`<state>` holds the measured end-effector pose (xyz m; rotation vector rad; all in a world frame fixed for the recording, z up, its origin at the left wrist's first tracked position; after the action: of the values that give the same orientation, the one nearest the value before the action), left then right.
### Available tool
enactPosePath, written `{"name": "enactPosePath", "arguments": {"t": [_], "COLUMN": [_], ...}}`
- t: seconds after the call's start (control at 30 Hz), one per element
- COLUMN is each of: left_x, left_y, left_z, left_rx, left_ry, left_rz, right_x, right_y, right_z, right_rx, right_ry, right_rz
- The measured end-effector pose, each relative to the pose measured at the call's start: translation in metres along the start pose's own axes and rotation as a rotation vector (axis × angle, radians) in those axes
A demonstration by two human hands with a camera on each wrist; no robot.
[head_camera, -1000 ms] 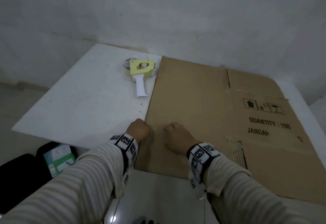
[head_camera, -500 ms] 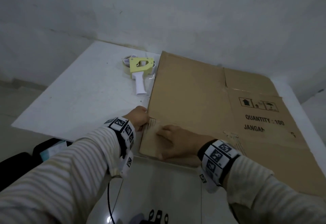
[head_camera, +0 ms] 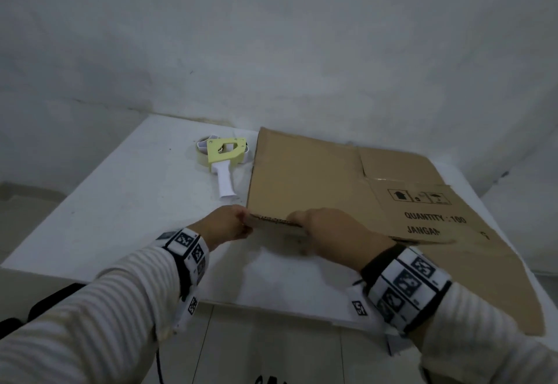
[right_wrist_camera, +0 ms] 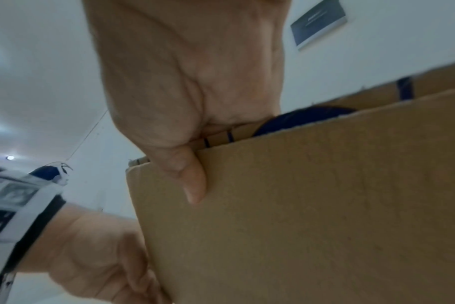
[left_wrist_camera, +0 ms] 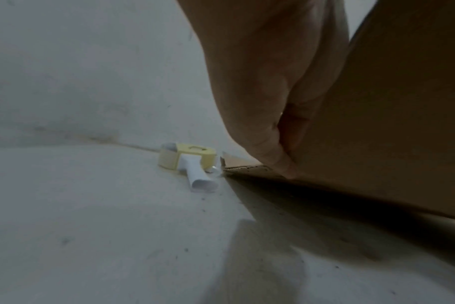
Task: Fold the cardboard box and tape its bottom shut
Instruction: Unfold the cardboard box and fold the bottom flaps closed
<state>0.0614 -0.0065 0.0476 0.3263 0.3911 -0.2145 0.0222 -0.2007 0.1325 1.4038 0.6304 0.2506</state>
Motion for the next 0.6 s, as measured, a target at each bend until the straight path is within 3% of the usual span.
{"name": "enactPosePath", "arguments": {"t": [0.07,0.2,0.33,0.6], "left_x": [0.002,0.013,-0.006,-0.012], "left_y": [-0.002,0.003,0.002,-0.003], "left_z": [0.008,0.013,0.044,0.09], "left_rx": [0.279,0.471,0.443,0.301], "left_ry": [-0.106,-0.287,-0.452,-0.422], "left_rz": [0.021,0.091,0.027,0.126], "right_x": [-0.001,-0.005,-0.015,-0.03], "right_y": [0.01,0.036,0.067,0.114], "right_z": [0.004,0.01,0.021,0.049], "right_rx": [-0.025,-0.073,-0.059,-0.099], "right_ry": [-0.011,-0.029,-0.071,-0.144], "right_rz": [0.062,0.189,0.287,0.595]}}
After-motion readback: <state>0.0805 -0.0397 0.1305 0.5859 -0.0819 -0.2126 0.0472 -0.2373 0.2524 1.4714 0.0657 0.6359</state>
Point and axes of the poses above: each hand's wrist, its own x-axis towards the middle knuckle, its own y-axis out of the back of the hand, z = x × y, the point moved 2 cm from there along x, towards the middle knuckle, and after that the axes turned 5 degrees about -x, right-handed, at the moved point
